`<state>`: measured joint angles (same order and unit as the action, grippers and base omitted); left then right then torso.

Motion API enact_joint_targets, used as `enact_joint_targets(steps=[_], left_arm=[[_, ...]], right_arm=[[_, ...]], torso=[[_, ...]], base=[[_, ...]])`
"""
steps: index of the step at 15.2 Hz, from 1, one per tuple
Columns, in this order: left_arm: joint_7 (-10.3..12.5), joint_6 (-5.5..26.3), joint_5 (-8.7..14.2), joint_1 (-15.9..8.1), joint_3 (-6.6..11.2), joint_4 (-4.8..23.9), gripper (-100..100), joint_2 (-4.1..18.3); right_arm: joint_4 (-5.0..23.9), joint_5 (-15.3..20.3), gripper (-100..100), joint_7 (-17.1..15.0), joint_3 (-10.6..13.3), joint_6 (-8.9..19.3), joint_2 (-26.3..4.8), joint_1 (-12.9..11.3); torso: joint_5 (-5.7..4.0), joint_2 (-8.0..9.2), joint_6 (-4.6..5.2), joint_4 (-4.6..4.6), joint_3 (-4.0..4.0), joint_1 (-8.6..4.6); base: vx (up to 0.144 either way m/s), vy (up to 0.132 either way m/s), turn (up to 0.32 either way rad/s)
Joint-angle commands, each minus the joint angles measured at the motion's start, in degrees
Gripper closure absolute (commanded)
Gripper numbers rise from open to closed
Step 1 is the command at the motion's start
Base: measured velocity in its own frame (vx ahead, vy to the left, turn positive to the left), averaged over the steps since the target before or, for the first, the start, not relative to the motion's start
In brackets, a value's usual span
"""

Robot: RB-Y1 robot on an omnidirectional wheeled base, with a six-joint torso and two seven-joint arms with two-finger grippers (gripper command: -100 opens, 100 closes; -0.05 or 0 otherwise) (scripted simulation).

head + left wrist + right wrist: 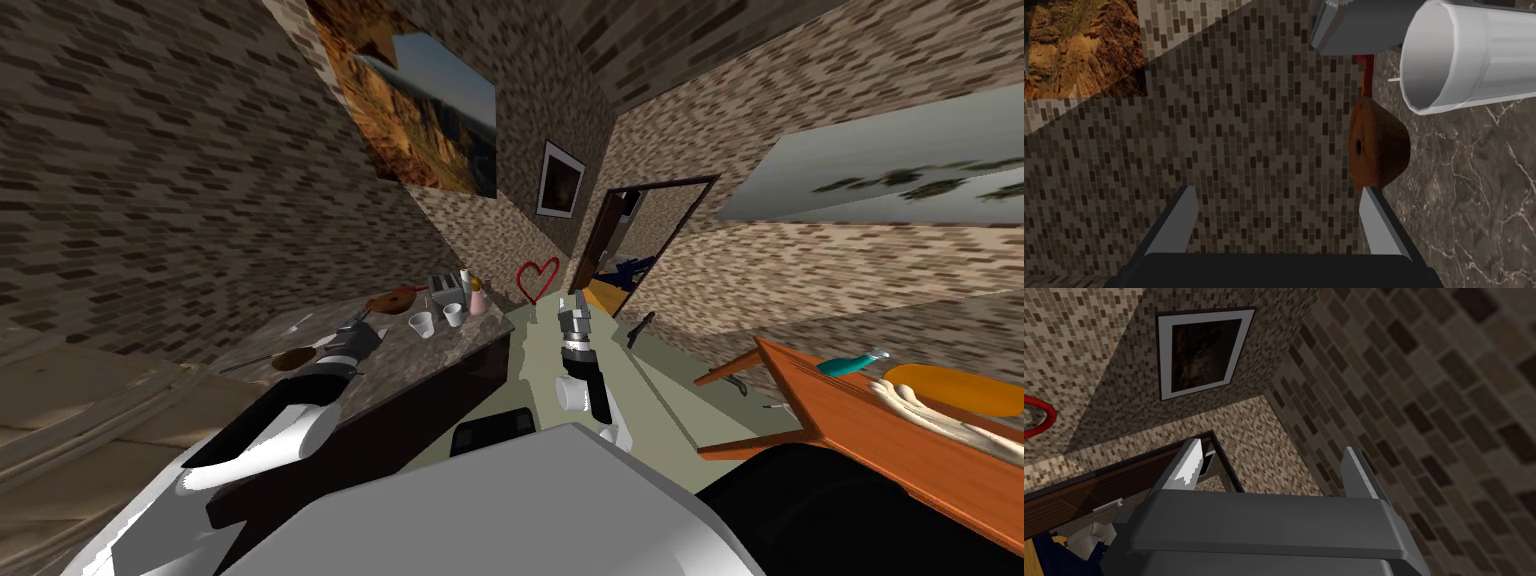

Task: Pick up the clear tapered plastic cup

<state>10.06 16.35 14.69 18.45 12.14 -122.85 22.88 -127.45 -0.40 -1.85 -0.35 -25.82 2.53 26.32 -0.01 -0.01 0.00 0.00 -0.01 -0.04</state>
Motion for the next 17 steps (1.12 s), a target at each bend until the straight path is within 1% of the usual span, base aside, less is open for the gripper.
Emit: enact_joint_targets(steps=[1,2,4,5,7,8,9,11,12,13,15,16,17], left_arm=[[0.03,1.94,0.11,-0.16,0.12,0.18,-100,0.19],[0.18,3.78,0.99,-1.12,0.97,1.27,-100,1.56],[0.18,6.01,0.99,-1.12,0.97,1.27,-100,1.56],[0.34,7.33,1.88,-2.11,1.83,2.39,-100,2.92],[0.34,9.82,1.88,-2.11,1.83,2.39,-100,2.92],[0.34,10.16,1.88,-2.11,1.83,2.39,-100,2.92],[0.49,11.84,2.78,-3.10,2.71,3.52,-100,4.26],[0.49,14.03,2.78,-3.10,2.71,3.52,-100,4.26],[0.49,14.37,2.78,-3.10,2.71,3.52,-100,4.26],[0.65,16.24,3.69,-4.11,3.59,4.65,-100,5.58],[0.65,18.36,3.69,-4.11,3.59,4.65,-100,5.58],[0.65,18.63,3.69,-4.11,3.59,4.65,-100,5.58],[0.81,20.41,4.60,-5.12,4.48,5.80,-100,6.87]], right_arm=[[0.00,0.00,0,0.00,0.00,0.00,0.00,0.00],[0.00,0.00,0,0.00,0.00,0.00,0.00,0.00],[0.00,0.00,0,0.00,0.00,0.00,0.00,0.00],[0.00,0.00,0,0.00,0.00,0.00,0.00,0.00],[0.00,0.00,0,0.00,0.00,0.00,0.00,0.00],[0.00,0.00,0,0.00,0.00,0.00,0.00,0.00],[0.00,0.00,0,0.00,0.00,0.00,0.00,0.00],[0.00,0.00,0,0.00,0.00,0.00,0.00,0.00],[0.00,0.00,0,0.00,0.00,0.00,0.00,0.00],[0.00,0.00,0,0.00,0.00,0.00,0.00,0.00],[0.00,0.00,0,0.00,0.00,0.00,0.00,0.00],[0.00,0.00,0,0.00,0.00,0.00,0.00,0.00],[0.00,0.00,0,0.00,0.00,0.00,0.00,0.00]], torso=[[0.00,0.00,0.00,0.00,0.00,0.00],[0.00,0.01,-0.01,0.00,0.00,0.01],[0.00,0.00,0.02,0.00,0.00,0.00],[0.00,0.00,0.00,0.00,0.00,0.00],[0.00,0.00,0.02,0.00,0.00,-0.02],[0.00,0.01,0.00,0.00,0.00,-0.01],[0.00,0.01,-0.01,0.00,0.01,0.00],[0.00,0.00,0.02,0.00,0.00,-0.01],[0.00,0.00,0.00,0.00,0.00,0.00],[0.00,0.01,-0.01,0.00,0.00,0.01],[0.00,-0.01,0.02,0.00,0.00,-0.01],[0.00,-0.01,0.00,0.00,0.00,0.00],[0.00,0.00,-0.02,0.00,0.00,0.01]], base=[[0.000,-0.006,0.005],[0.001,-0.014,-0.117],[0.002,-0.014,-0.113],[0.000,-0.018,-0.109],[0.001,-0.017,-0.103],[0.002,-0.007,-0.002],[0.003,-0.015,-0.133],[0.003,-0.013,-0.102],[0.001,-0.006,0.003],[0.003,-0.015,-0.120],[0.006,-0.014,-0.121],[0.002,-0.005,0.007],[0.002,-0.016,-0.107]])
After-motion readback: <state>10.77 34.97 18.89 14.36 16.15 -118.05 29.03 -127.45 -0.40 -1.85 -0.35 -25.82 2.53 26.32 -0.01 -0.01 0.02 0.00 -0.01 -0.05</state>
